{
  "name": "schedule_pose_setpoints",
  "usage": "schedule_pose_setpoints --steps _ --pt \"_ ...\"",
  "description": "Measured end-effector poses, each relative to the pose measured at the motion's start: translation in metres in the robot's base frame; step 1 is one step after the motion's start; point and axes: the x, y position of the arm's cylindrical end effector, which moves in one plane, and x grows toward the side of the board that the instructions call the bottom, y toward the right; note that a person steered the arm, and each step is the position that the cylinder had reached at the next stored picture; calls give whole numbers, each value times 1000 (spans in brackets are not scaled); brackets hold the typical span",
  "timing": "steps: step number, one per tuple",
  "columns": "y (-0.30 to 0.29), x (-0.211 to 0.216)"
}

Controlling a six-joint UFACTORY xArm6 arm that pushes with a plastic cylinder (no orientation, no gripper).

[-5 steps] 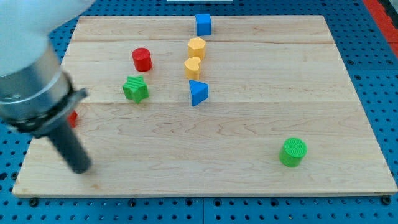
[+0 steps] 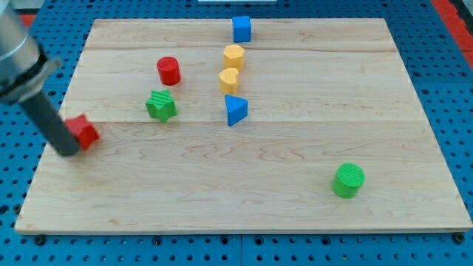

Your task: Slide the red star closer to the red circle

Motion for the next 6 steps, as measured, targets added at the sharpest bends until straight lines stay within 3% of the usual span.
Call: schedule_pose_setpoints --steps 2,4,6 --pt "5 -110" --pt "24 -51" --pt "34 -152"
